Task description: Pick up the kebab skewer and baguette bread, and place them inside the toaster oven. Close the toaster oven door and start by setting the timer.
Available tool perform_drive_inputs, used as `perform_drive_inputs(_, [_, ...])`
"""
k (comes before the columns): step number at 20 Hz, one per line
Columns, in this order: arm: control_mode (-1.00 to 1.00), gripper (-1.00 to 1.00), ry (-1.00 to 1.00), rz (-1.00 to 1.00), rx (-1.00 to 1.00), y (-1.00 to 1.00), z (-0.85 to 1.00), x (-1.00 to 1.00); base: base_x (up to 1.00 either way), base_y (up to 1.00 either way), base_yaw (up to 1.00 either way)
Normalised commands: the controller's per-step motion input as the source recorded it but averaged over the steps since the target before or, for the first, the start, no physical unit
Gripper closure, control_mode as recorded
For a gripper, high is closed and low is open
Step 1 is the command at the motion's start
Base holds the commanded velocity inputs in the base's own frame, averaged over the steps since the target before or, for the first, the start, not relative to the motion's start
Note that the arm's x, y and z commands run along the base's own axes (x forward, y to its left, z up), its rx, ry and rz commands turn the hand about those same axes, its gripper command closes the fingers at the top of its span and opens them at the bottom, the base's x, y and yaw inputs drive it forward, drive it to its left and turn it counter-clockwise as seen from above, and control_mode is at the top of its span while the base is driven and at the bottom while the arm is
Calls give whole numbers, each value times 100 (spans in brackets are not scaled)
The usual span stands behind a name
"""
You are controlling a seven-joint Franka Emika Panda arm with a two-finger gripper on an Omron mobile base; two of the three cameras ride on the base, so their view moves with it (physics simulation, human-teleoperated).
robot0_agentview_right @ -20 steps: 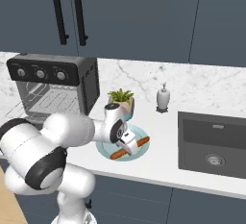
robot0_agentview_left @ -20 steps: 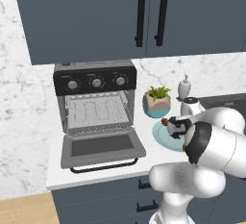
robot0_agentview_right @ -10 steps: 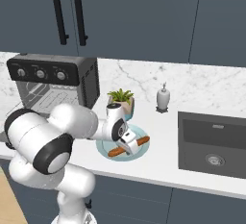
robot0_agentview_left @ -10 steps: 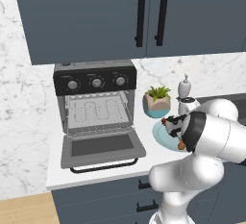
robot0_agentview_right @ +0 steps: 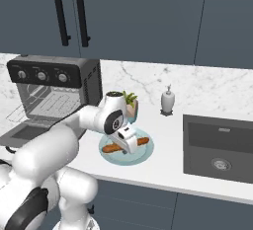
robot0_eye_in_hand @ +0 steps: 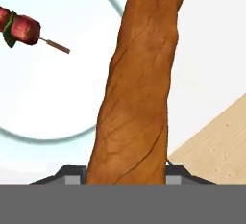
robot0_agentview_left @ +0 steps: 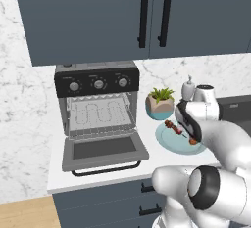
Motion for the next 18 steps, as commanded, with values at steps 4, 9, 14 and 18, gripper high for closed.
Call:
perform_drive_inputs(4, [-100,100,-1,-7,1,87,70,-69,0,0,0])
perform_drive_inputs(9, [-100,100,-10,-13,0,100,57,-4,0,0,0])
perform_drive_inputs(14, [-100,100,-5,-16,-1,100,43,11,0,0,0])
perform_drive_inputs(18, [-100,100,-1,-26,0,100,7,60,0,0,0])
